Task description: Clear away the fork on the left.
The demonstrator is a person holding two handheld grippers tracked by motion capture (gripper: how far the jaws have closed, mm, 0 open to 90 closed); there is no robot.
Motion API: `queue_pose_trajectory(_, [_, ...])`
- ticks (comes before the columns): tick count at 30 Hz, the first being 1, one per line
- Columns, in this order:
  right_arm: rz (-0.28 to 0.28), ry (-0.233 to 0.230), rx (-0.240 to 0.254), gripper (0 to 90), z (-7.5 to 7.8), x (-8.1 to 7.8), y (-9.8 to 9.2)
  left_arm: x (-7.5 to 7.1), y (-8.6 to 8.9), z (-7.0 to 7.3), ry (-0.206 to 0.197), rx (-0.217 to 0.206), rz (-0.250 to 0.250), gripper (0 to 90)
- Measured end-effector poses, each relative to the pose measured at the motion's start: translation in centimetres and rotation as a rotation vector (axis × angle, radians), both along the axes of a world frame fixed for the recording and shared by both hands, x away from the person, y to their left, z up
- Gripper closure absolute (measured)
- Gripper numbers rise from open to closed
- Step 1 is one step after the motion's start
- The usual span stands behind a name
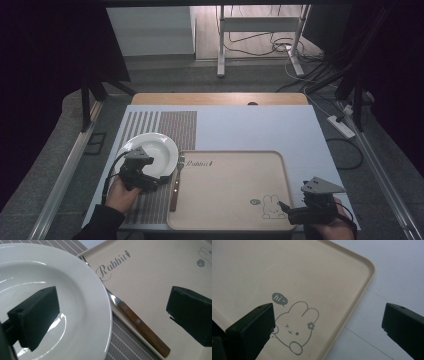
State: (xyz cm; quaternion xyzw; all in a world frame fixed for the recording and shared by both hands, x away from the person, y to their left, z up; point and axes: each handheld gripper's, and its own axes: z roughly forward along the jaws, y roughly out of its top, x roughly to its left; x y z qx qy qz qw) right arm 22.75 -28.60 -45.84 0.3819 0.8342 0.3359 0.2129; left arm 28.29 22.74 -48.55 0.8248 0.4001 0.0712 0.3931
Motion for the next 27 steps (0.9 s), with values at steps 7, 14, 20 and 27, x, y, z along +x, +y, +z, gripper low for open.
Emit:
queue_pose_trajectory(7, [-0.002,0.002,-0.001,0.0,0.0,0.0,0.0,-1.8,1.6,-0.2,-0.002,-0.056,0.020,0.0])
queue_pose_trajectory(14, [-0.008,0.005,-0.001,0.0,0.0,0.0,0.0,-3.2,2.7,-0.3,0.001,-0.056,0.054,0.0])
queue_pose_trajectory(20, [-0.012,0.007,0.001,0.0,0.0,0.0,-0.1,-4.1,3.2,-0.5,-0.001,-0.030,0.074,0.0])
queue_pose_trajectory(27, [-0.017,0.007,0.002,0.0,0.0,0.0,-0.1,-5.1,3.6,-0.6,0.006,-0.021,0.085,0.0])
